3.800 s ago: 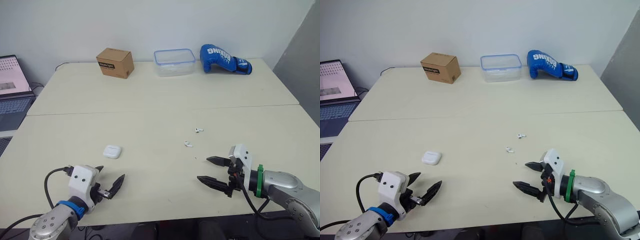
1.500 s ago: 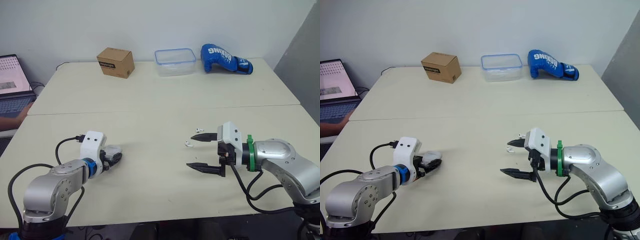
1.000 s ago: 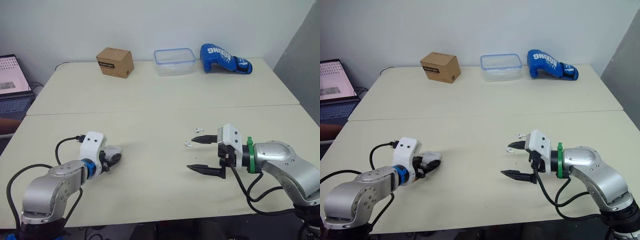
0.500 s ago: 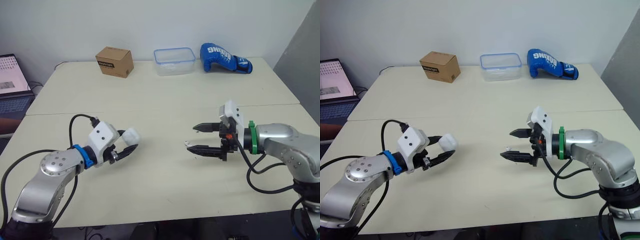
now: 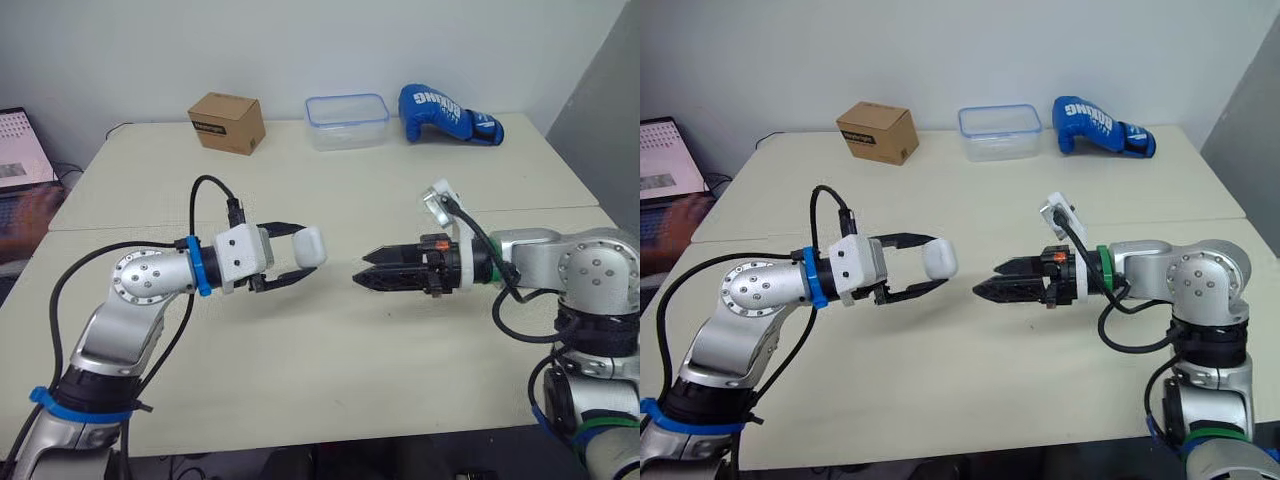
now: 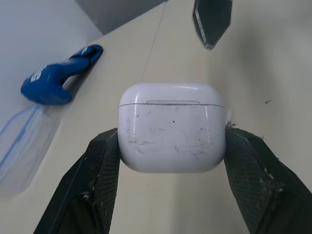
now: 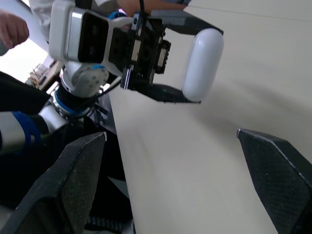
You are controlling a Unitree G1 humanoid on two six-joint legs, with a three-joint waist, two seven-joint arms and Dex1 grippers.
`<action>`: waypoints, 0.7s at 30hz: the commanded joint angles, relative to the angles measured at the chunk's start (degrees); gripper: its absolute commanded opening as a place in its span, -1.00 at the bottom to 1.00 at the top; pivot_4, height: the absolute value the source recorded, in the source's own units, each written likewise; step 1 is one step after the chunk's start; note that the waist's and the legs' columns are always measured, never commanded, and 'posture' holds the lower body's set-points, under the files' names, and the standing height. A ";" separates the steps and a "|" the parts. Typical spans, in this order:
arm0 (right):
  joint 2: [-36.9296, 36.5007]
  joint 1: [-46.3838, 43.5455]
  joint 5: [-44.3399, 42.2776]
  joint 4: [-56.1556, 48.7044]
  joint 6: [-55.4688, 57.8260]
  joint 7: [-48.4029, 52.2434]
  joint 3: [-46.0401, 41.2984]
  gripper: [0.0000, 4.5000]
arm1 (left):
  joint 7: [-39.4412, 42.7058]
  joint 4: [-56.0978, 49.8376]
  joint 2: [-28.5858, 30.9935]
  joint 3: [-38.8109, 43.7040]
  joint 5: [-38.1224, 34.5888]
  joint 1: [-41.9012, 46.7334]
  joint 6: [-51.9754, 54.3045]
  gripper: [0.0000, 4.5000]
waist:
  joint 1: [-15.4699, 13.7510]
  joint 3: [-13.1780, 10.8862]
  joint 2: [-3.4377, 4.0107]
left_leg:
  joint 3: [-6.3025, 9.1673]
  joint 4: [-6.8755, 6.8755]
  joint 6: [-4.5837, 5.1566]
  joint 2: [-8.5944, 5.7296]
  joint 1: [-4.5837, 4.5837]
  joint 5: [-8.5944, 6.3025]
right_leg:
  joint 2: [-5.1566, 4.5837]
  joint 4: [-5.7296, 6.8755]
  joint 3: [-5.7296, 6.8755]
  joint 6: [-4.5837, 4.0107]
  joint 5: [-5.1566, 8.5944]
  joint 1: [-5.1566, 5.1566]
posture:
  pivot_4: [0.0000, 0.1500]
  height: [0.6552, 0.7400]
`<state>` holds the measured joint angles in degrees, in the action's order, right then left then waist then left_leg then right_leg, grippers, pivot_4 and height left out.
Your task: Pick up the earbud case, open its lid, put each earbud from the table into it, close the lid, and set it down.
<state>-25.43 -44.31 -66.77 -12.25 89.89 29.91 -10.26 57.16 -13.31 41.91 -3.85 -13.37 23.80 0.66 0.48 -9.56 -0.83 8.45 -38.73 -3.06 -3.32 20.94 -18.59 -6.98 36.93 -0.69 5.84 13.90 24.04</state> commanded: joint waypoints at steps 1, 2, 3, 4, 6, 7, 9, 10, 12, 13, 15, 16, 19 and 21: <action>2.20 -1.92 -4.41 1.21 2.53 -4.81 -3.31 1.00 | 1.31 -1.46 -1.02 -0.85 -0.68 1.56 -2.07 0.23 | 0.13 0.00 0.00 | 0.00 0.00 0.00 0.00 0.00 0.00 | 0.00 0.01 -0.01 0.00 0.00 0.01 | 1.00 0.78; 3.15 -2.11 -5.49 2.03 2.61 -6.57 -3.71 1.00 | 1.60 -1.85 -1.41 -1.25 -0.77 1.85 -2.12 0.23 | 0.17 0.00 0.00 | 0.00 0.00 0.00 0.00 0.00 0.00 | 0.00 0.03 -0.01 0.00 0.00 0.01 | 1.00 0.78; 3.92 -2.22 -6.50 2.73 2.61 -8.20 -4.05 1.00 | 1.77 -2.27 -1.73 -1.66 -0.78 2.13 -2.18 0.23 | 0.30 0.00 0.00 | 0.00 0.00 0.00 0.00 0.00 0.00 | 0.00 0.04 -0.02 0.00 0.00 0.02 | 1.00 0.78; 4.59 -2.28 -7.46 3.32 2.61 -9.82 -4.32 1.00 | 1.85 -2.71 -2.10 -2.05 -0.94 2.43 -1.96 0.23 | 0.38 0.00 0.00 | 0.00 -0.01 0.00 0.00 0.00 0.00 | 0.01 0.06 -0.02 0.00 0.00 0.02 | 1.00 0.78; 5.59 -2.20 -9.36 4.19 2.61 -12.81 -4.58 1.00 | 1.59 -3.33 -2.86 -2.67 -0.94 3.13 -1.29 0.23 | 0.51 0.00 0.00 | 0.00 -0.01 0.00 0.00 0.00 0.01 | 0.01 0.07 -0.03 0.00 0.00 0.02 | 1.00 0.78; 5.98 -2.01 -10.51 4.42 2.61 -14.23 -4.61 1.00 | 1.51 -3.59 -3.28 -3.06 -0.86 3.53 -1.00 0.23 | 0.60 0.00 0.00 | 0.00 -0.01 0.00 0.00 0.00 0.01 | 0.01 0.07 -0.03 0.00 0.00 0.02 | 1.00 0.78; 6.73 -1.57 -12.72 4.69 2.61 -16.93 -4.62 1.00 | 1.22 -4.06 -4.08 -3.70 -0.63 4.22 -0.28 0.23 | 0.76 0.00 0.00 | 0.01 -0.01 0.00 0.00 0.01 0.01 | 0.01 0.06 -0.02 0.00 0.00 0.02 | 1.00 0.78; 6.96 -1.34 -13.94 4.78 2.52 -18.25 -4.55 1.00 | 1.14 -4.35 -4.37 -3.92 -0.63 4.42 0.12 0.23 | 0.91 0.00 0.00 | 0.00 -0.01 0.00 -0.01 0.01 0.01 | 0.01 0.05 -0.03 0.00 0.00 0.02 | 1.00 0.78; 7.12 -0.86 -16.68 4.94 1.89 -20.98 -3.93 1.00 | 0.92 -4.61 -4.98 -4.33 -0.52 4.98 0.97 0.23 | 1.20 0.00 0.01 | 0.00 -0.01 0.00 -0.01 0.01 0.01 | 0.01 0.06 -0.03 0.00 0.00 0.02 | 1.00 0.78; 7.03 -0.59 -18.14 5.01 1.39 -22.32 -3.45 1.00 | 0.83 -4.64 -5.24 -4.52 -0.44 5.27 1.26 0.23 | 1.28 0.00 0.00 | 0.00 -0.01 0.00 -0.01 0.01 0.01 | 0.01 0.06 -0.04 0.01 0.00 0.03 | 1.00 0.78; 6.59 -0.04 -21.28 5.24 0.02 -25.12 -2.33 1.00 | 0.72 -4.46 -5.64 -4.75 -0.37 5.88 1.75 0.23 | 1.32 0.00 0.00 | 0.00 -0.01 0.01 0.00 0.01 0.01 | 0.02 0.07 -0.04 0.00 0.00 0.03 | 1.00 0.78; 6.25 0.22 -22.93 5.35 -0.79 -26.51 -1.71 1.00 | 0.76 -4.30 -5.74 -4.77 -0.35 6.12 1.89 0.23 | 1.33 0.00 0.00 | 0.01 -0.01 0.01 0.00 0.01 0.01 | 0.03 0.07 -0.04 0.01 0.00 0.03 | 1.00 0.78; 4.38 1.12 -28.30 5.27 -3.86 -30.51 0.78 0.84 | 1.01 -3.98 -5.72 -4.63 -0.38 6.49 2.01 0.23 | 1.35 0.00 0.00 | -0.01 -0.01 0.01 0.00 0.01 0.01 | 0.03 0.06 -0.05 0.01 0.00 0.03 | 1.00 0.78; 2.73 1.59 -31.79 5.40 -6.08 -32.82 2.76 0.57 | 1.15 -3.70 -5.66 -4.56 -0.37 6.76 2.03 0.23 | 1.36 0.00 0.00 | -0.02 -0.01 0.01 0.00 0.01 0.01 | 0.03 0.05 -0.05 0.01 0.00 0.03 | 1.00 0.78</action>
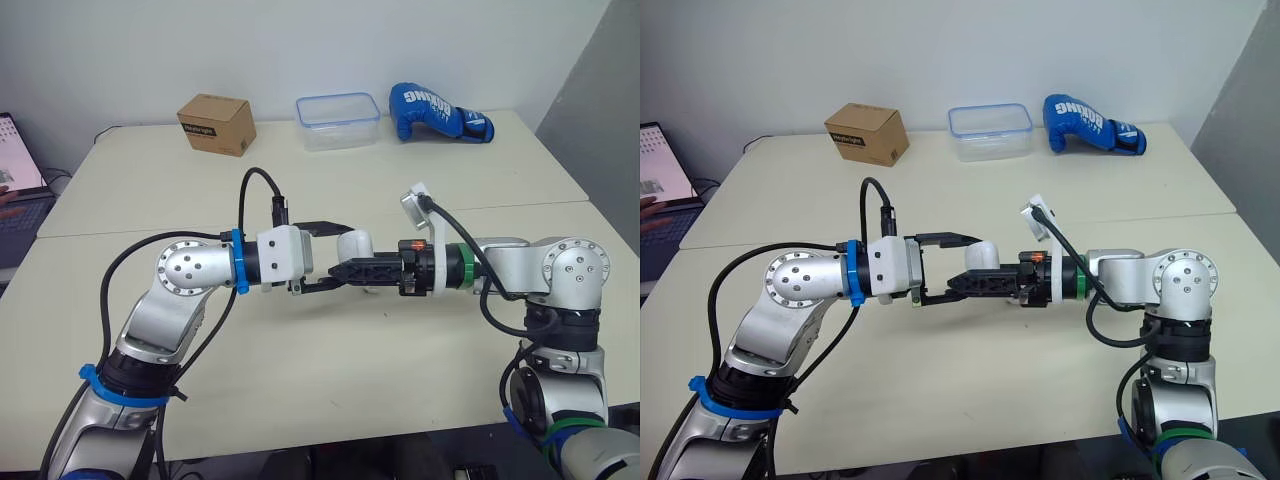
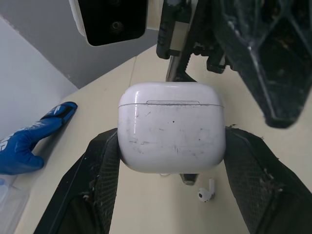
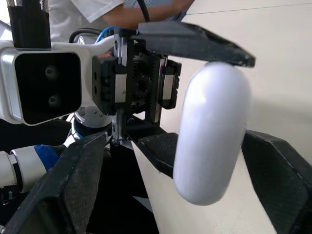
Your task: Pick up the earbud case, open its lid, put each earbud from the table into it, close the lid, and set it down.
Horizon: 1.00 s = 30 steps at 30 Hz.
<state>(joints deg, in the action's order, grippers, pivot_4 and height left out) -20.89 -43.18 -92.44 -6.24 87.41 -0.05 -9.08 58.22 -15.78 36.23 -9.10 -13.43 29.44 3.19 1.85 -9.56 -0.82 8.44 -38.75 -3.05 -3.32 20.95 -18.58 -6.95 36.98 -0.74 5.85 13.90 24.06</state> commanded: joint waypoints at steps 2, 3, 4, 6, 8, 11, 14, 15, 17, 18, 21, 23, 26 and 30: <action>-3.69 0.89 -9.57 -0.76 -5.90 -4.71 3.72 0.28 | 0.17 -1.19 0.16 0.80 -0.30 1.21 -0.45 0.23 | -0.01 0.00 0.00 | 0.01 0.00 0.00 0.00 0.00 0.00 | 0.00 -0.01 0.01 0.00 0.00 -0.01 | 1.00 0.78; -4.59 1.04 -11.04 -0.86 -6.96 -5.41 4.71 0.28 | 0.24 -1.13 0.27 0.83 -0.25 1.21 -0.52 0.23 | -0.01 0.00 0.00 | 0.01 0.00 0.00 0.00 0.00 0.00 | 0.00 -0.01 0.00 0.00 0.00 -0.01 | 1.00 0.78; -5.53 1.20 -12.45 -1.04 -8.10 -6.06 5.70 0.28 | 0.34 -1.12 0.40 0.87 -0.20 1.14 -0.60 0.23 | 0.01 0.00 0.00 | -0.01 0.00 0.00 0.00 0.00 0.00 | 0.00 -0.01 -0.01 0.00 0.00 -0.01 | 1.00 0.78; -7.24 1.40 -14.83 -1.22 -10.10 -7.13 7.45 0.28 | 0.49 -1.15 0.68 1.01 -0.14 0.90 -0.72 0.23 | 0.04 0.00 0.00 | -0.02 0.00 0.01 0.01 0.00 0.00 | 0.00 0.00 -0.01 0.00 0.00 0.00 | 1.00 0.78; -8.78 1.45 -16.77 -1.31 -11.89 -7.88 9.00 0.28 | 0.67 -1.06 1.03 1.19 -0.06 0.74 -0.81 0.23 | 0.03 0.00 0.00 | -0.01 0.00 0.01 0.01 0.00 0.00 | 0.01 -0.01 0.00 0.00 0.00 -0.01 | 1.00 0.78; -10.81 1.54 -19.03 -1.75 -14.16 -8.58 11.02 0.28 | 0.74 -1.21 1.32 1.32 -0.13 0.63 -0.80 0.23 | 0.02 0.00 0.00 | -0.02 0.00 0.02 0.01 0.00 -0.01 | 0.01 -0.02 -0.01 0.00 0.00 -0.02 | 1.00 0.78; -12.16 1.35 -20.27 -1.87 -15.91 -8.84 12.56 0.28 | 0.78 -1.41 1.38 1.34 -0.07 0.55 -0.68 0.23 | 0.01 0.00 0.00 | -0.01 0.00 0.02 0.01 0.01 -0.01 | 0.01 -0.02 0.00 0.00 0.00 -0.01 | 1.00 0.78; -12.51 1.31 -20.45 -1.96 -16.36 -8.77 12.95 0.28 | 0.78 -1.51 1.37 1.34 -0.03 0.53 -0.64 0.23 | 0.01 0.00 0.00 | -0.01 0.00 0.02 0.01 0.01 -0.01 | 0.01 -0.02 -0.01 0.01 0.00 -0.01 | 1.00 0.78; -13.02 1.26 -20.56 -2.12 -17.07 -8.56 13.58 0.20 | 0.76 -1.59 1.34 1.35 -0.04 0.53 -0.56 0.23 | 0.01 0.00 0.00 | -0.01 0.00 0.02 0.01 0.01 -0.01 | 0.01 -0.02 0.00 0.00 0.00 -0.01 | 1.00 0.78; -13.23 1.26 -20.56 -2.22 -17.31 -8.44 13.83 0.11 | 0.71 -1.65 1.31 1.37 -0.07 0.53 -0.48 0.23 | 0.00 0.00 0.00 | -0.01 0.00 0.02 0.01 0.01 -0.01 | 0.01 -0.02 0.00 0.00 0.00 -0.02 | 1.00 0.78; -13.86 1.25 -20.56 -2.48 -17.91 -8.10 14.54 -0.28 | 0.65 -1.80 1.29 1.37 -0.09 0.49 -0.34 0.23 | 0.00 0.00 0.00 | -0.01 0.00 0.02 0.01 0.01 -0.01 | 0.01 -0.03 0.00 0.00 0.00 -0.02 | 1.00 0.78; -14.27 1.30 -20.56 -2.61 -18.17 -7.90 15.05 -0.61 | 0.54 -1.99 1.25 1.41 -0.13 0.43 -0.04 0.23 | 0.00 0.00 0.00 | -0.01 0.00 0.02 0.01 0.01 -0.01 | 0.01 -0.03 0.00 0.00 0.00 -0.01 | 1.00 0.78; -14.56 1.39 -20.56 -2.71 -18.38 -7.67 15.40 -0.65 | 0.42 -2.16 1.21 1.48 -0.15 0.32 0.22 0.23 | 0.00 0.00 0.00 | -0.01 0.00 0.02 0.01 0.01 -0.01 | 0.01 -0.02 0.00 0.00 0.00 -0.02 | 1.00 0.78; -14.73 1.39 -20.56 -2.62 -18.50 -7.34 15.75 -0.65 | 0.55 -2.31 1.42 1.49 -0.23 -0.16 0.67 0.23 | -0.01 0.00 0.00 | -0.01 0.00 0.02 0.01 0.01 -0.01 | 0.01 -0.03 0.00 0.00 0.00 -0.01 | 1.00 0.78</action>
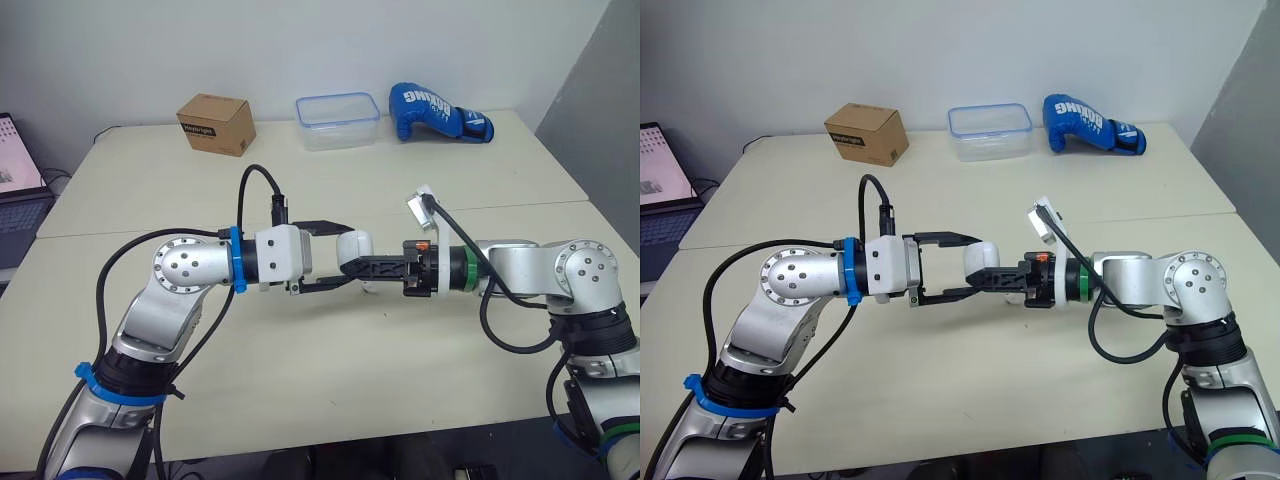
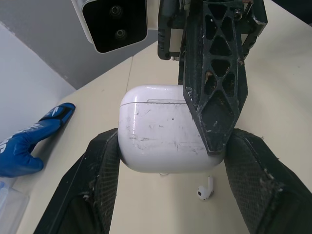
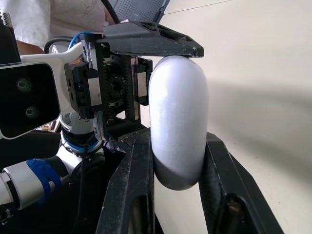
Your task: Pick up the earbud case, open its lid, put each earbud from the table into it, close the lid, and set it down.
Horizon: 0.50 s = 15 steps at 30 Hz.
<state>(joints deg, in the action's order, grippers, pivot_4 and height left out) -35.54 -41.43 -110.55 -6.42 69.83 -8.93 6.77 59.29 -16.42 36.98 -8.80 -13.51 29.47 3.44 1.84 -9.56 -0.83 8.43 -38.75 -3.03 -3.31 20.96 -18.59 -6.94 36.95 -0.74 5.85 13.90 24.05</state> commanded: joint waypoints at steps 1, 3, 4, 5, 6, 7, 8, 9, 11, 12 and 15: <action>-0.11 -0.40 -2.45 -2.46 -0.91 1.66 0.00 -0.65 | 0.91 -1.92 1.23 0.91 -1.47 -0.31 1.79 0.23 | 0.00 0.00 0.00 | 0.00 0.00 0.00 0.00 0.00 0.00 | 0.00 0.00 0.00 0.00 0.00 0.00 | 1.00 0.78; -0.08 -0.55 -2.45 -2.53 -0.88 1.99 0.22 -0.65 | 1.78 -2.40 1.72 1.11 -2.99 -0.39 3.61 0.23 | 0.01 0.00 0.00 | 0.01 0.00 0.00 0.01 0.00 0.00 | 0.01 0.01 0.00 0.00 0.00 0.00 | 1.00 0.78; -0.08 -0.67 -2.45 -2.61 -0.93 2.10 0.36 -0.65 | 2.07 -2.89 2.05 1.47 -4.63 -0.33 5.92 0.38 | 0.01 0.00 0.00 | 0.00 0.00 0.00 0.01 0.00 0.00 | 0.01 0.01 0.00 0.00 0.00 0.00 | 1.00 0.78; -0.10 -0.81 -2.45 -2.69 -0.99 2.20 0.52 -0.65 | 2.76 -3.52 2.57 1.83 -6.32 -0.31 7.80 0.55 | 0.01 0.00 0.00 | 0.01 0.00 0.00 0.01 0.00 0.00 | 0.01 0.00 0.00 0.00 0.00 0.00 | 1.00 0.78; -0.16 -0.95 -2.45 -2.75 -1.06 2.29 0.67 -0.65 | 3.51 -4.06 3.12 2.07 -7.69 -0.33 9.36 0.67 | 0.01 0.00 0.00 | 0.01 0.00 0.01 0.01 0.00 0.00 | 0.01 0.00 0.00 0.00 0.00 0.00 | 1.00 0.78; -0.25 -1.15 -2.45 -2.78 -1.12 2.38 0.82 -0.65 | 4.24 -4.46 3.85 2.25 -8.86 -0.36 11.01 0.81 | 0.02 0.00 0.00 | 0.01 0.00 0.01 0.00 0.00 -0.01 | 0.01 0.00 0.00 0.00 0.00 0.00 | 1.00 0.78; -0.31 -1.38 -2.45 -2.76 -1.21 2.38 0.97 -0.65 | 4.61 -4.40 4.34 2.57 -9.17 -0.43 11.27 0.94 | 0.03 0.00 0.00 | 0.01 0.00 0.01 0.00 0.00 -0.01 | 0.01 0.01 0.00 0.00 0.00 0.00 | 1.00 0.78; -0.33 -1.58 -2.45 -2.72 -1.30 2.34 1.09 -0.65 | 4.81 -4.19 4.74 2.92 -9.39 -0.45 11.40 0.99 | 0.03 0.00 0.00 | 0.02 0.00 0.02 0.01 0.00 -0.01 | 0.02 0.01 0.00 0.00 0.00 0.01 | 1.00 0.78; -0.45 -2.21 -1.86 -2.66 -1.12 2.67 1.28 -0.65 | 5.86 -3.60 6.67 3.97 -11.07 -0.38 14.57 0.99 | 0.03 0.00 0.00 | 0.03 0.00 0.01 0.01 0.00 0.00 | 0.02 0.02 0.01 0.00 0.00 0.00 | 1.00 0.78; -0.54 -2.61 -1.00 -2.62 -0.71 3.28 1.32 -0.65 | 6.21 -3.20 7.59 4.49 -11.90 -0.19 16.55 0.99 | 0.05 0.00 0.00 | 0.02 0.00 0.01 0.01 0.00 0.00 | 0.02 0.02 0.01 0.00 0.00 0.00 | 1.00 0.78; -1.72 -4.58 5.80 -3.84 2.14 7.87 1.70 -0.65 | 6.07 -2.15 10.90 5.23 -13.84 1.06 24.66 0.99 | 0.08 -0.01 0.01 | 0.02 0.00 0.03 0.02 -0.01 -0.02 | 0.05 0.03 0.00 0.01 0.00 0.02 | 1.00 0.78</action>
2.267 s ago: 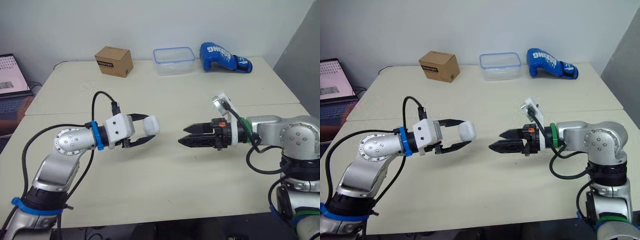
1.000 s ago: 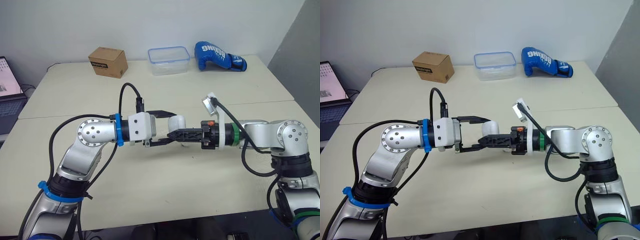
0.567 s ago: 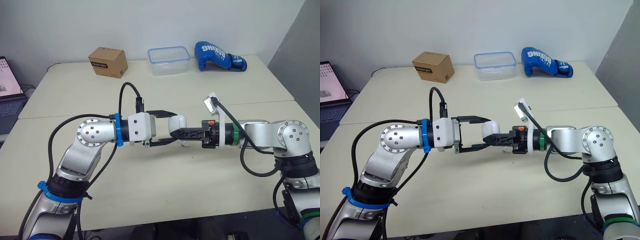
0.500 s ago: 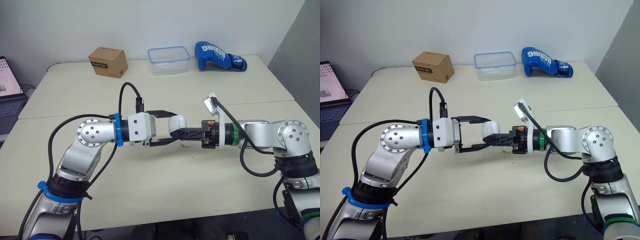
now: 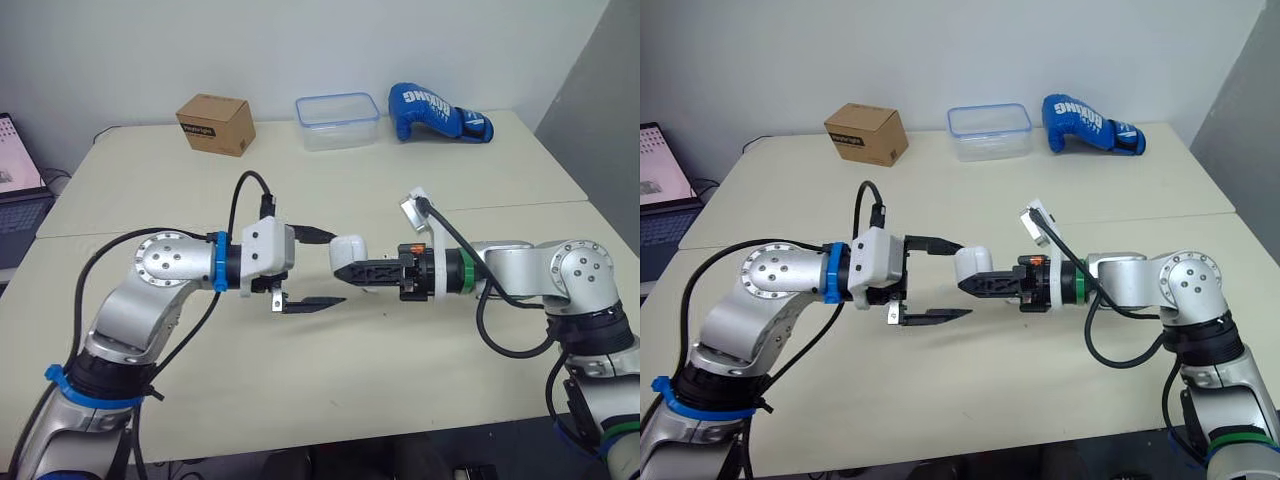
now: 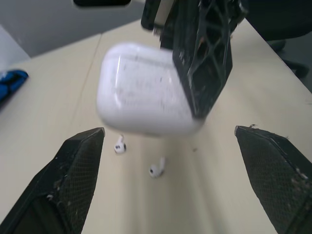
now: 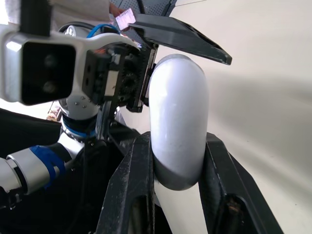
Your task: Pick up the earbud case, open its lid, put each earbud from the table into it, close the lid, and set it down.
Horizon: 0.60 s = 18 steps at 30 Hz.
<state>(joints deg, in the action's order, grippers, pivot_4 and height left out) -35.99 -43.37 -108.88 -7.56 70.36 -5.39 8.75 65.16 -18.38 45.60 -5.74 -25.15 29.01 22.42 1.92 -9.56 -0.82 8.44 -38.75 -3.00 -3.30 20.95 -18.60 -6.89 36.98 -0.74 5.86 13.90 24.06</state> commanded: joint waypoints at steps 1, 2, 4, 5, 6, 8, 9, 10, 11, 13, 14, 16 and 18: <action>-1.89 -3.35 7.34 -3.46 2.65 6.43 0.21 -0.65 | 1.01 0.34 3.21 1.98 -3.04 2.33 7.90 0.99 | -0.03 0.00 0.00 | 0.01 0.00 0.06 0.00 0.00 -0.03 | 0.00 -0.01 0.01 0.00 0.00 -0.01 | 1.00 0.78; -2.73 -4.17 11.50 -5.00 3.47 9.47 1.00 -0.65 | 1.96 1.26 3.91 1.48 -3.57 3.64 9.83 0.99 | -0.06 0.00 0.00 | 0.03 0.00 0.12 0.00 0.00 -0.06 | 0.01 -0.01 0.03 0.01 0.01 -0.01 | 1.00 0.78; -4.85 -6.19 21.39 -8.91 3.92 16.25 4.03 -0.65 | 2.88 3.59 4.82 0.01 -4.96 6.96 16.56 0.99 | -0.13 -0.01 -0.01 | 0.04 -0.02 0.14 -0.02 0.02 -0.08 | 0.01 -0.02 0.05 0.03 0.02 -0.02 | 1.00 0.78; -5.67 -7.01 25.60 -10.44 3.63 19.36 5.60 -0.65 | 3.18 4.54 4.50 -0.29 -5.38 8.25 17.93 0.99 | -0.07 -0.01 -0.01 | 0.07 -0.03 0.14 -0.01 0.04 -0.08 | 0.01 -0.02 0.09 0.03 0.02 -0.02 | 1.00 0.78; -6.17 -7.61 29.03 -11.28 3.21 21.98 6.88 -0.65 | 3.58 5.15 4.35 -0.60 -5.65 9.18 18.99 0.99 | -0.03 -0.01 -0.01 | 0.08 -0.03 0.14 -0.01 0.03 -0.08 | 0.02 -0.02 0.09 0.04 0.02 -0.02 | 1.00 0.78; -7.59 -9.06 37.24 -13.12 1.29 27.46 10.50 -0.65 | 4.01 6.06 4.17 -1.39 -6.02 10.97 21.76 0.99 | 0.13 -0.01 -0.01 | 0.07 -0.02 0.08 -0.01 0.02 -0.05 | 0.03 0.00 0.08 0.06 0.03 -0.01 | 1.00 0.78; -8.12 -9.70 40.79 -13.64 0.51 29.79 12.07 -0.65 | 4.15 6.43 4.23 -1.81 -6.26 11.73 23.51 0.99 | 0.18 -0.01 -0.01 | 0.06 -0.01 0.00 0.00 0.02 0.00 | 0.03 -0.01 0.08 0.06 0.04 0.00 | 1.00 0.78; -8.85 -10.50 44.73 -14.19 -0.46 32.17 14.09 -0.65 | 4.41 6.72 4.42 -2.39 -6.12 12.41 24.54 0.99 | 0.23 -0.01 -0.01 | 0.06 -0.02 -0.01 0.01 0.02 0.00 | 0.03 -0.01 0.08 0.06 0.04 0.01 | 1.00 0.78; -9.46 -11.20 48.19 -14.58 -1.37 34.39 15.94 -0.65 | 4.72 6.89 4.58 -2.99 -5.87 13.00 25.15 0.99 | 0.25 -0.01 -0.01 | 0.06 -0.01 -0.02 0.01 0.02 0.01 | 0.03 0.00 0.07 0.06 0.04 0.01 | 1.00 0.78; -10.11 -12.40 53.57 -14.71 -2.77 38.49 18.73 -0.65 | 5.57 7.19 4.74 -4.28 -5.42 14.31 26.34 0.99 | 0.27 -0.01 -0.01 | 0.06 -0.02 -0.03 0.00 0.03 0.01 | 0.03 0.00 0.08 0.06 0.04 0.02 | 1.00 0.78; -10.21 -13.02 55.80 -14.73 -3.30 40.28 19.85 -0.65 | 6.11 7.27 4.77 -4.95 -5.50 15.05 27.28 0.99 | 0.27 -0.01 -0.01 | 0.06 -0.02 -0.03 0.00 0.04 0.02 | 0.03 0.00 0.07 0.06 0.04 0.02 | 1.00 0.78; -9.91 -14.51 60.12 -14.56 -4.21 43.44 22.05 -0.65 | 7.05 7.63 4.32 -6.27 -5.60 16.69 28.71 0.99 | 0.27 -0.01 -0.02 | 0.07 -0.03 -0.04 0.00 0.05 0.02 | 0.02 0.00 0.09 0.06 0.04 0.02 | 1.00 0.78; -9.09 -15.59 63.22 -13.99 -4.56 45.73 23.21 -0.65 | 7.65 7.99 3.81 -7.38 -5.25 17.87 29.00 0.99 | 0.27 -0.01 -0.02 | 0.06 -0.03 -0.04 0.00 0.05 0.02 | 0.02 0.00 0.07 0.06 0.04 0.03 | 1.00 0.78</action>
<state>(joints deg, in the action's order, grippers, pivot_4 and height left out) -45.46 -57.16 -48.28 -20.58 67.38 37.89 31.83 71.98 -10.24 49.64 -12.87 -30.31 45.32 51.10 2.20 -9.58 -0.84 8.50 -38.77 -3.04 -3.29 21.00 -18.58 -6.87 36.98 -0.67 5.92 13.94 24.11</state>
